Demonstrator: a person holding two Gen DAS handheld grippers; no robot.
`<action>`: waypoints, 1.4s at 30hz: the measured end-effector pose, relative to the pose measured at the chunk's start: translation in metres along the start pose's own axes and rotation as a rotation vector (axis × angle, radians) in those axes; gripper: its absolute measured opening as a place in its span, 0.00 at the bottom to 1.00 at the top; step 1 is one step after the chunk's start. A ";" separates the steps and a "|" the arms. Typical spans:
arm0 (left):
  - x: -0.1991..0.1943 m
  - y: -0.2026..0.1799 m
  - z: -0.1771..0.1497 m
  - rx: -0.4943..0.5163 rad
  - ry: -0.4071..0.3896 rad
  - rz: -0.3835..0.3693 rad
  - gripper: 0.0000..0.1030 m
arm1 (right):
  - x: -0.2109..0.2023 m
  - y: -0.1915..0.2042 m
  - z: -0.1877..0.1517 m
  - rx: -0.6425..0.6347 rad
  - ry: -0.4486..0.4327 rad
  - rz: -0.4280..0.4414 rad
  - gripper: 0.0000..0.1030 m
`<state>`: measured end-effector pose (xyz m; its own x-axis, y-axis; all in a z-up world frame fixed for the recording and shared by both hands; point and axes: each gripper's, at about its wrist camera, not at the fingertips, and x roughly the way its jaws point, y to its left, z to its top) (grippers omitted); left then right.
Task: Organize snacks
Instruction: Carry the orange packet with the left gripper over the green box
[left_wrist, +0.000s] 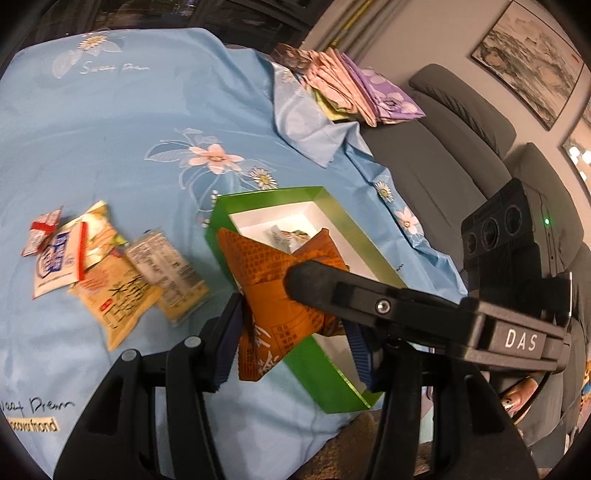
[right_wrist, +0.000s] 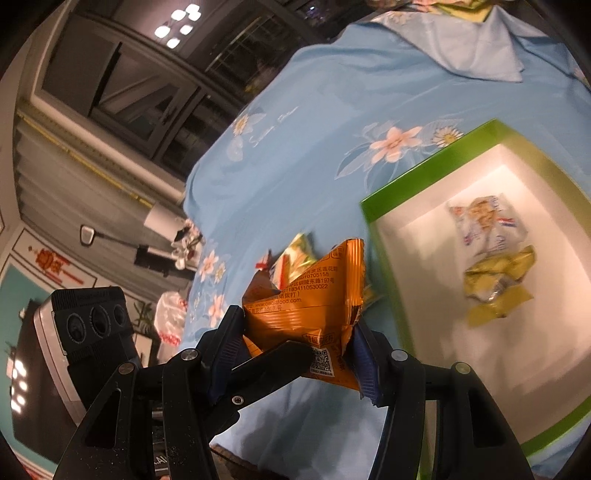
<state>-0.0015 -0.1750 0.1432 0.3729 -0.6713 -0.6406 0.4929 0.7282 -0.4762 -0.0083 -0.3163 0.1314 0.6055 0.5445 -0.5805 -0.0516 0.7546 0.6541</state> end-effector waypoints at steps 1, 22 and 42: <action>0.002 -0.001 0.001 0.005 0.005 -0.005 0.51 | -0.002 -0.003 0.001 0.006 -0.005 -0.003 0.56; 0.056 -0.028 0.040 0.096 0.076 -0.049 0.52 | -0.025 -0.055 0.033 0.103 -0.099 -0.019 0.56; 0.111 -0.013 0.072 0.082 0.108 -0.041 0.51 | -0.001 -0.097 0.073 0.152 -0.095 -0.020 0.56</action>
<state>0.0896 -0.2689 0.1219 0.2666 -0.6785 -0.6845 0.5706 0.6835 -0.4553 0.0544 -0.4167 0.1045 0.6781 0.4876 -0.5499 0.0771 0.6969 0.7130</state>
